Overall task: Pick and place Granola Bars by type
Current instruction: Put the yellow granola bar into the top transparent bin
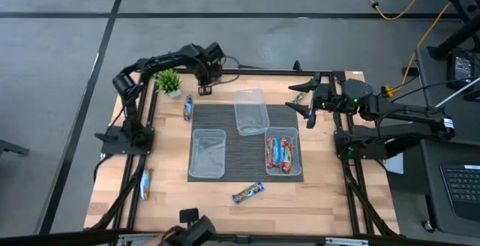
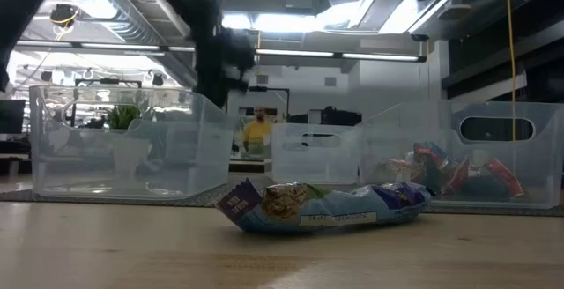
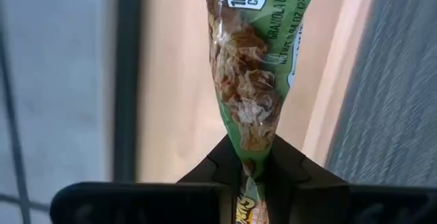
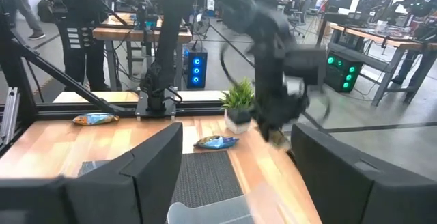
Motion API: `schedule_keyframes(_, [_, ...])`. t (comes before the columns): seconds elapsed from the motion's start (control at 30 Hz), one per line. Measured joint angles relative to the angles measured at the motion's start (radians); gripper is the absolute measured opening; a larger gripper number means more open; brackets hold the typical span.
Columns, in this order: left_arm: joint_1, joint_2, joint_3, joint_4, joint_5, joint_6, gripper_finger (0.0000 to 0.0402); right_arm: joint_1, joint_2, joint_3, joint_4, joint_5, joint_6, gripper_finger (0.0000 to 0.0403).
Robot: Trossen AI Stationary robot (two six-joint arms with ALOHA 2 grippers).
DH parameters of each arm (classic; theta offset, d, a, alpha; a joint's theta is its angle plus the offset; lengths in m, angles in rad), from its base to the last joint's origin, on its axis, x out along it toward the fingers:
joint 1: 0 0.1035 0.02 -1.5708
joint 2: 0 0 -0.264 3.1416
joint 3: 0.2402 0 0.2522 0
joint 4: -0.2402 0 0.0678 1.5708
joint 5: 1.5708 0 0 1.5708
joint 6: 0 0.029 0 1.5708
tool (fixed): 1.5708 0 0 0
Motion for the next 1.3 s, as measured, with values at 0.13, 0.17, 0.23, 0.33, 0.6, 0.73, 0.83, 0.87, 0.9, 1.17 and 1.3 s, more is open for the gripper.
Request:
schedule_keyframes(0.13, [-0.030,-0.127,0.073,0.024,0.071,-0.086,0.0022,0.000,0.000,0.000,-0.005,0.030,-0.002,0.0275])
schedule_keyframes(0.17, [-0.040,-0.161,0.089,0.030,0.087,-0.108,0.0021,0.000,0.000,0.000,-0.005,0.035,-0.002,0.0275])
schedule_keyframes(0.23, [-0.063,-0.236,0.118,0.034,0.125,-0.140,0.0020,0.000,0.000,0.000,-0.005,0.036,-0.001,0.0275])
schedule_keyframes(0.33, [-0.100,-0.359,0.142,0.072,0.221,-0.167,0.0021,0.000,0.000,0.000,-0.005,0.036,0.000,0.0275])
schedule_keyframes(0.6, [-0.165,-0.639,0.146,0.227,0.329,-0.318,0.0020,0.000,0.000,0.000,-0.005,0.036,0.026,0.0275])
schedule_keyframes(0.73, [-0.208,-0.703,0.145,0.266,0.345,-0.356,0.0020,0.000,0.000,0.000,-0.005,0.035,0.027,0.0275])
schedule_keyframes(0.83, [-0.246,-0.726,0.145,0.311,0.347,-0.383,0.0020,0.000,0.000,0.000,-0.005,0.035,0.027,0.0275])
schedule_keyframes(0.87, [-0.258,-0.727,0.145,0.327,0.352,-0.389,0.0020,0.000,0.000,0.000,-0.005,0.035,0.029,0.0275])
schedule_keyframes(0.9, [-0.270,-0.727,0.145,0.348,0.364,-0.394,0.0020,0.000,0.000,0.000,-0.004,0.035,0.029,0.0275])
schedule_keyframes(1.17, [-0.331,-0.636,0.146,0.496,0.427,-0.421,0.0019,0.000,0.001,0.000,-0.003,0.033,0.053,0.0275])
schedule_keyframes(1.3, [-0.335,-0.520,0.143,0.476,0.446,-0.420,0.0019,0.000,0.002,0.000,0.035,0.032,0.050,0.0275])
